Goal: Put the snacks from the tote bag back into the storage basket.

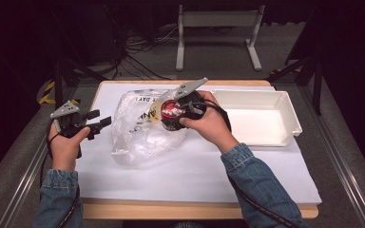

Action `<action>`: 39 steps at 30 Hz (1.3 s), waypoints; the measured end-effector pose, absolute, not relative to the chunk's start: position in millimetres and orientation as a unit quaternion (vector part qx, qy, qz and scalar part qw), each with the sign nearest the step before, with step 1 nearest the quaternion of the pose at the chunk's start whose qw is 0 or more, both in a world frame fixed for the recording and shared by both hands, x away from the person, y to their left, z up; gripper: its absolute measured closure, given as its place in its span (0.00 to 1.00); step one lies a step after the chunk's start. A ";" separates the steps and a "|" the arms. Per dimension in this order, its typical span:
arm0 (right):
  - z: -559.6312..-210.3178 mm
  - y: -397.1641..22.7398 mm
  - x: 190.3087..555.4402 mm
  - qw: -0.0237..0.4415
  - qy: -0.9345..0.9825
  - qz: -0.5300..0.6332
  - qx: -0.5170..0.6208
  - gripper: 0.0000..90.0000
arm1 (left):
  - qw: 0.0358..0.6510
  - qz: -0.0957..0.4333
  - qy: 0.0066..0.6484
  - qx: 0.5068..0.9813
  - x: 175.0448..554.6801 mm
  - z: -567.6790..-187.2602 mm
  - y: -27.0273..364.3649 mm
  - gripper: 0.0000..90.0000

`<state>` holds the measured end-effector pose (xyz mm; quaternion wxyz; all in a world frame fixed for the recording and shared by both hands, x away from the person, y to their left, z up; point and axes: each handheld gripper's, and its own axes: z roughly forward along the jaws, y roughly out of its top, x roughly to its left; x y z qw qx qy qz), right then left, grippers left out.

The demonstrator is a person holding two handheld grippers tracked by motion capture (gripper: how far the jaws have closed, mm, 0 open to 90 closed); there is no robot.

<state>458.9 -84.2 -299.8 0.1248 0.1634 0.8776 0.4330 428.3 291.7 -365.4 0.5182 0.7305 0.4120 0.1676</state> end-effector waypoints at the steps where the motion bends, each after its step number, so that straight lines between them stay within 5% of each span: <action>1: -299.8 -84.2 458.9 0.125 0.878 0.433 0.163 0.28 | 0.518 0.168 0.412 0.731 428.3 -365.4 291.7 0.38; 39: -279.9 -195.0 491.4 0.141 0.856 0.441 0.231 0.28 | 0.529 0.160 0.388 0.737 429.7 -363.0 287.8 0.33</action>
